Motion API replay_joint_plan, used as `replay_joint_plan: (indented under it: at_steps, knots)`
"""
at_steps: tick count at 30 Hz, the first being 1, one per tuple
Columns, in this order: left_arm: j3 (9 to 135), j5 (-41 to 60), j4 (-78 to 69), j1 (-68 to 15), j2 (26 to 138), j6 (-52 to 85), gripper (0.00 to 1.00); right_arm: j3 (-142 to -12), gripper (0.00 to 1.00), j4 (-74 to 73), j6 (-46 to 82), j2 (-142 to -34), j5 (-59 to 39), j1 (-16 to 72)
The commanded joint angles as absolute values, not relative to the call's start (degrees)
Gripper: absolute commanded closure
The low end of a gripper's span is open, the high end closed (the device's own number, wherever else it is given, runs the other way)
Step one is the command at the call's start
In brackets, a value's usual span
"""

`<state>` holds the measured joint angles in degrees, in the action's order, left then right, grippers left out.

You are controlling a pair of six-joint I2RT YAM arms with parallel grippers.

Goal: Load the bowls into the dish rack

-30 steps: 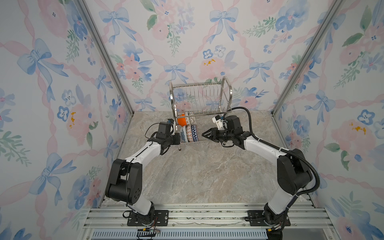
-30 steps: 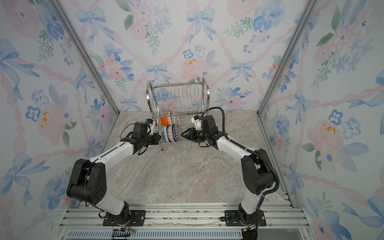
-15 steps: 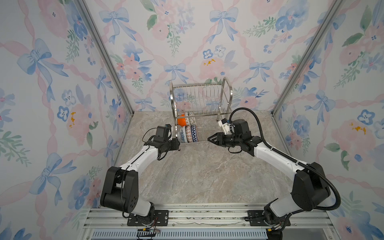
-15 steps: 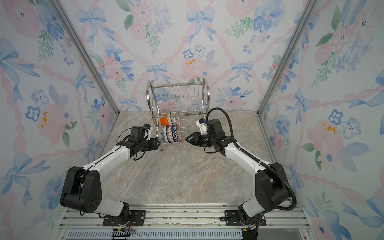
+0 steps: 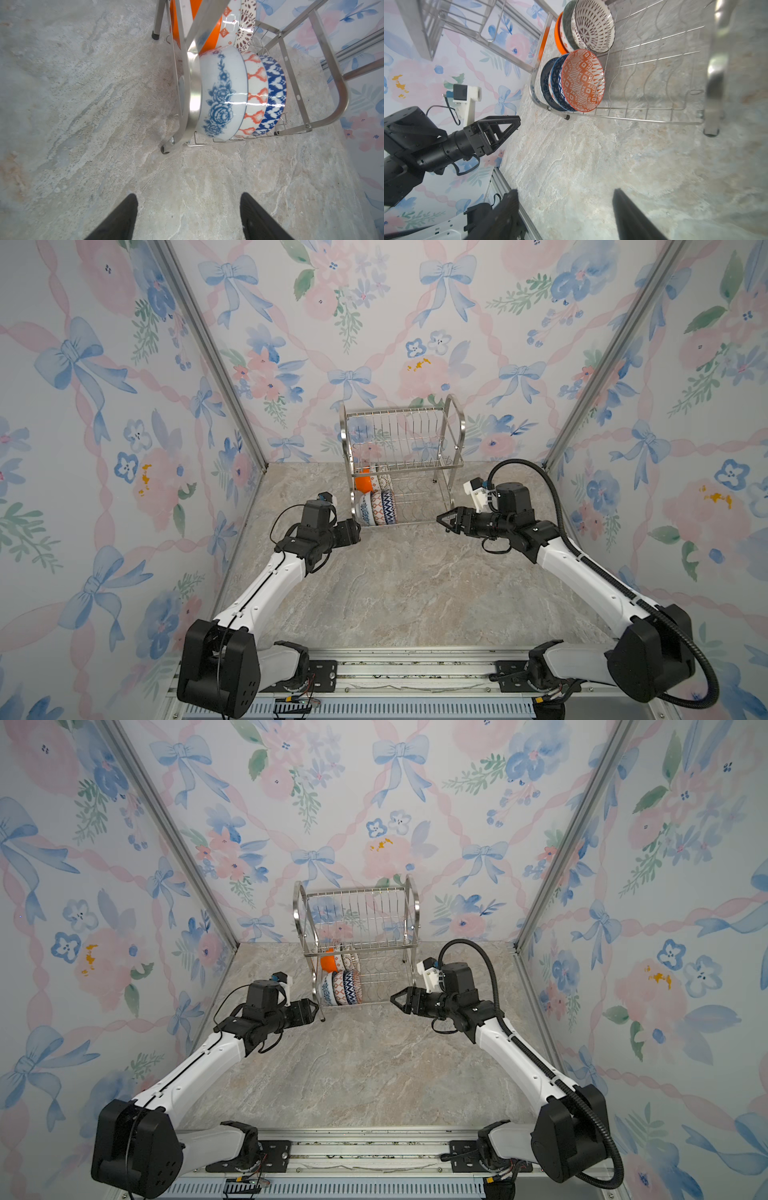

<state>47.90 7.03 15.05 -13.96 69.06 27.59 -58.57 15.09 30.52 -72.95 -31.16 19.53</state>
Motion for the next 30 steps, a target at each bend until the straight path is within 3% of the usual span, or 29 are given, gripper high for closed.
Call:
replay_joint_plan:
  at_steps: [1,4,10,15,18,21,27,30]
  knots:
    - [47.22,4.13,16.57,-14.20,65.28,29.00,0.14,-56.73,0.01,22.98,26.94,-67.56,-26.24,15.96]
    - [46.72,0.45,16.59,-14.13,61.85,28.62,0.02,-56.67,0.03,29.17,23.69,-64.20,-16.77,13.95]
    - [42.83,-16.68,14.36,-13.99,56.09,24.83,0.02,-54.66,0.03,35.44,19.55,-59.86,9.38,10.48]
    - [26.53,-24.23,-7.79,-13.63,47.66,12.57,0.02,-47.14,0.03,29.68,12.27,-58.45,31.51,10.28]
    - [14.56,-26.99,-25.18,-12.98,43.11,7.60,0.02,-42.61,0.03,24.68,8.00,-58.01,35.01,10.28]
    - [9.78,-28.81,-29.90,-10.80,43.13,7.34,0.02,-39.44,0.03,20.79,8.79,-56.90,35.16,10.28]
    - [4.57,-26.81,-37.56,-6.71,50.04,7.78,0.02,-34.01,0.03,8.63,8.81,-57.67,33.42,9.52]
    - [5.59,-23.85,-45.97,-3.02,58.96,9.63,0.02,-33.23,0.03,2.36,6.93,-60.89,33.46,8.95]
